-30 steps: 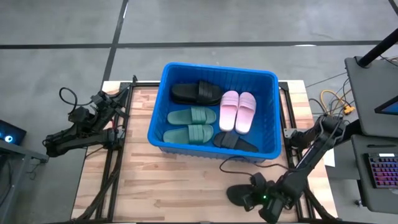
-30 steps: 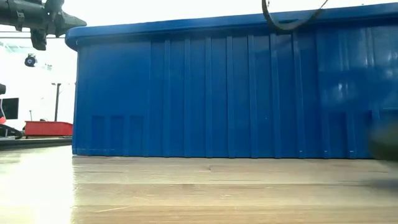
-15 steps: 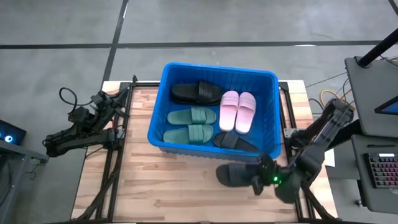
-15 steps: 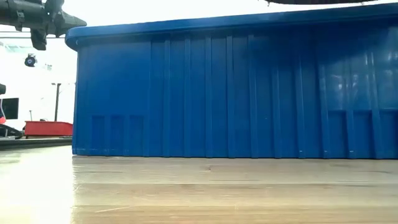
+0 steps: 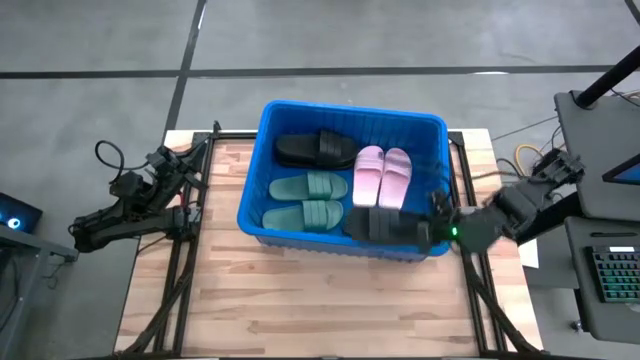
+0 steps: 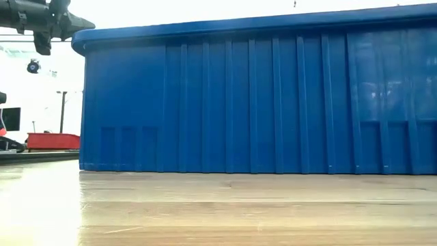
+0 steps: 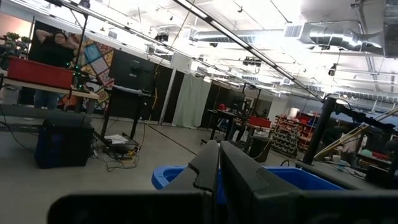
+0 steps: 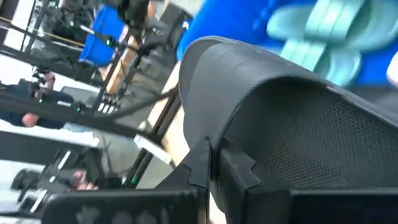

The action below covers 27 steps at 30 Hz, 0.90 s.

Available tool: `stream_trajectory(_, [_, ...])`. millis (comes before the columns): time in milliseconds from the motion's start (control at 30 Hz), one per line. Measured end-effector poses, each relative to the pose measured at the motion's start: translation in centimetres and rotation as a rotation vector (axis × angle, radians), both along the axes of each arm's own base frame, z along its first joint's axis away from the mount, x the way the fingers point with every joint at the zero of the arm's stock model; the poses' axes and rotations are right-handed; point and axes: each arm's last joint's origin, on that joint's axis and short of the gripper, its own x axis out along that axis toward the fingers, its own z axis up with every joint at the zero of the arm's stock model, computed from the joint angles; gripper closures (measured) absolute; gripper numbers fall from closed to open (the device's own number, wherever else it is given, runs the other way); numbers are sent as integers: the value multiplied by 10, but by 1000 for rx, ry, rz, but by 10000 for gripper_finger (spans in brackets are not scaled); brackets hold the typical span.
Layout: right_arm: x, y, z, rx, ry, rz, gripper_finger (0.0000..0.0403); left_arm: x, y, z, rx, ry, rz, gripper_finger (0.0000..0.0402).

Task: Pick and place slides into bin
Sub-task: Stack the black slipper on top of the black slipper in the blue bin

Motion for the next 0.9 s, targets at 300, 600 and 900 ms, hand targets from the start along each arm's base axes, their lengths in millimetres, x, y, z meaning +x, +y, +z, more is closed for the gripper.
stream_trajectory(300, [-13,-59,-8,-12,278,-70,394,0,0,0,0,-3,0,400])
stream_trajectory(600, [-5,-90,6,-64,146,-96,394,0,0,0,1,-1,2,400])
stream_trajectory(900, [32,-96,-26,69,286,-146,394,1,1,-3,-9,12,28,400])
